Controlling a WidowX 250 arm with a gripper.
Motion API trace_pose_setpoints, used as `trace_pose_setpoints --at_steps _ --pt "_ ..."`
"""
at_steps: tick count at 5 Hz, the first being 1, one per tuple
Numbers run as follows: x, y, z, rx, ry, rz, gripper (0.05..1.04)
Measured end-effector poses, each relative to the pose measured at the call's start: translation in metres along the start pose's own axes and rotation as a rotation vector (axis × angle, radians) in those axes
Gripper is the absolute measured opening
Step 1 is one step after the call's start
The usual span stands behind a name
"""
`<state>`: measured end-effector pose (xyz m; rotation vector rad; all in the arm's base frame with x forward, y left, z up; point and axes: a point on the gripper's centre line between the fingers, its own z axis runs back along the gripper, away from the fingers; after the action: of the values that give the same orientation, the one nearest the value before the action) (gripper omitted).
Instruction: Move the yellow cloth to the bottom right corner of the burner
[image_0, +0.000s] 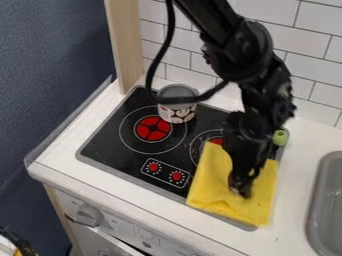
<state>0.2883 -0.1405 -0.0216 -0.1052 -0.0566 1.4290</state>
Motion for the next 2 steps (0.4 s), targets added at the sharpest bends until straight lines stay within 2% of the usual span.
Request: trace_pose_setpoints --at_steps 2 --pt "0.003 0.032 0.007 0.03 -0.045 -0.023 1.0"
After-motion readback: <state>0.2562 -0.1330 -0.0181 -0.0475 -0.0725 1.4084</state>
